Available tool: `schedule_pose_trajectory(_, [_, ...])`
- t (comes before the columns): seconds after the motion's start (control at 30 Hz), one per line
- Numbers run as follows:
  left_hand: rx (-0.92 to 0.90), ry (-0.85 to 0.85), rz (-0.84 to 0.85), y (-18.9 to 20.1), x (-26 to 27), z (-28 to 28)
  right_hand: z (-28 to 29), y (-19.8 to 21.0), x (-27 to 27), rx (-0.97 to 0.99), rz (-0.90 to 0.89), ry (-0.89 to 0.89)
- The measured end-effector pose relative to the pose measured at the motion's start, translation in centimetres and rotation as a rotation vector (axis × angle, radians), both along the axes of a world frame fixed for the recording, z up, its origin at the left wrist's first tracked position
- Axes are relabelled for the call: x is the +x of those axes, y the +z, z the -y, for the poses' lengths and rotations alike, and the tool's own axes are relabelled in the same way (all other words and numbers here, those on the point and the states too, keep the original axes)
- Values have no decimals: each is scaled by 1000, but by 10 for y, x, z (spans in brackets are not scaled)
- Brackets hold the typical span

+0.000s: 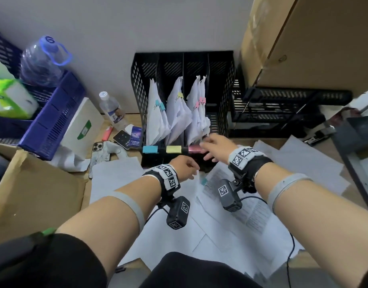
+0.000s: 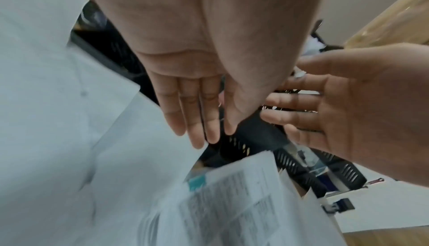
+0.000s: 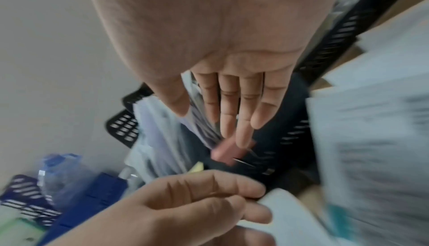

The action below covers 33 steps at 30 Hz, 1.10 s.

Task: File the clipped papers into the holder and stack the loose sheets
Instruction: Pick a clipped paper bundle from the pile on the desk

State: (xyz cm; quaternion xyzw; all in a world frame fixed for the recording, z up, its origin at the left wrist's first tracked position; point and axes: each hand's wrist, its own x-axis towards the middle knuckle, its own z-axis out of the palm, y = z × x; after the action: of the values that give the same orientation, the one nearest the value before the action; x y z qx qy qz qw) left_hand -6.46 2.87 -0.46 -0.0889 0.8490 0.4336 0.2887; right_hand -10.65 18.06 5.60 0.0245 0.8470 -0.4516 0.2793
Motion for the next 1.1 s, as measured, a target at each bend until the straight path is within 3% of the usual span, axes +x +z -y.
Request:
schedule_pose_trajectory(0.2, [-227,-145,217,-61,24,-26,-66,-64,63,353,226,87])
schedule_pose_trajectory(0.3, [-217,-103,210,-80,31,-31,-84,-81,91,372,303,56])
schedule_pose_trajectory(0.43, [-211,-71,141,-91,33,-32,-92,-96,106,352,241,-32])
schedule_pose_trajectory(0.77, [-97,66,-19,-63,35,-18,-98,-92,84,367,65,-234])
schedule_pose_trajectory(1.1, [78,193,-63,-7,49,59,-50,-62,57,342,-43,-103])
